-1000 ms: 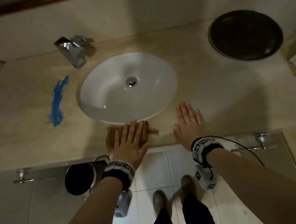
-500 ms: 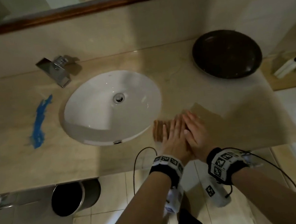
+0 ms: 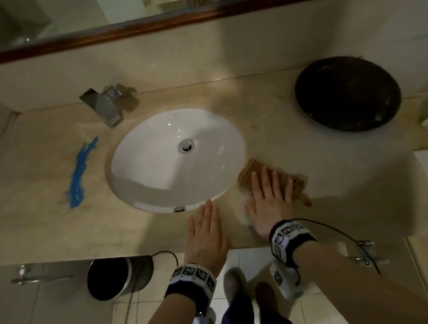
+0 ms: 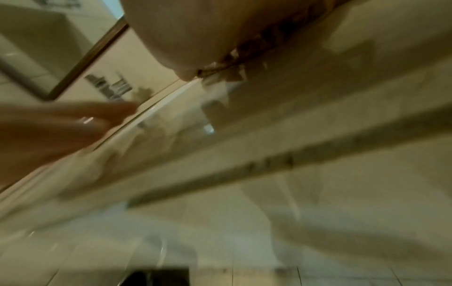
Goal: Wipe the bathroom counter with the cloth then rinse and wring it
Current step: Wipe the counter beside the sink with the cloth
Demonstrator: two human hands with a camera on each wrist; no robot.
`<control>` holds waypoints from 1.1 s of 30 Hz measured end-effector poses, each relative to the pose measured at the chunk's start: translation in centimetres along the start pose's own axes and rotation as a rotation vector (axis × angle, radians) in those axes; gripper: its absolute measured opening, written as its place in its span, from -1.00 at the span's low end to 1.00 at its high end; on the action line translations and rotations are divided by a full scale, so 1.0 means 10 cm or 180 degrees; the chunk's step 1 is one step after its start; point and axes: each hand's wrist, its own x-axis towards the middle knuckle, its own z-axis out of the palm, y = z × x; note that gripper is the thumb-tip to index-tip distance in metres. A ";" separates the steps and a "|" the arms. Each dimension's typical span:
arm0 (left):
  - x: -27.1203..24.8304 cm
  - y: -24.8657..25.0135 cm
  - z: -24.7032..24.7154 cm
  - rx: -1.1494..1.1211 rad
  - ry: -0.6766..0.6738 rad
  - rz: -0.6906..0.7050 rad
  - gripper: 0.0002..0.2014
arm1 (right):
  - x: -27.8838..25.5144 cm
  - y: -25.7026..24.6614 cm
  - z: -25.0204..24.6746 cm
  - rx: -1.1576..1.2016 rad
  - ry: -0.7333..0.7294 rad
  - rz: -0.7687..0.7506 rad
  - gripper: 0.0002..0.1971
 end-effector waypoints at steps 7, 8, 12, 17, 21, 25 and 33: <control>0.46 0.32 -0.04 0.0149 -0.0019 0.0678 -0.31 | 0.22 0.55 -0.03 -0.0124 0.0185 -0.0041 -0.36; 0.54 0.38 -0.07 0.0210 -0.0006 0.0803 -0.30 | 0.28 0.63 -0.08 -0.0049 0.0181 0.0337 -0.34; 0.69 0.54 -0.08 0.0471 -0.0238 0.1072 -0.22 | 0.28 0.41 -0.04 -0.0032 0.0030 0.0638 -0.28; 0.63 0.47 -0.10 0.0606 -0.0315 0.1262 -0.16 | 0.38 0.73 -0.14 -0.0207 -0.0131 -0.0104 -0.33; 0.67 0.39 -0.15 0.0707 -0.0444 0.1486 -0.18 | 0.61 0.76 -0.22 -0.0009 -0.0079 0.0774 -0.37; 0.86 0.46 -0.27 0.0800 -0.0361 0.1407 -0.23 | 0.26 0.43 -0.18 -0.0027 -0.0498 0.0570 -0.29; 1.26 0.68 -0.42 0.0691 -0.0350 0.1371 -0.22 | 0.54 1.23 -0.53 0.0400 -0.0917 0.1023 -0.33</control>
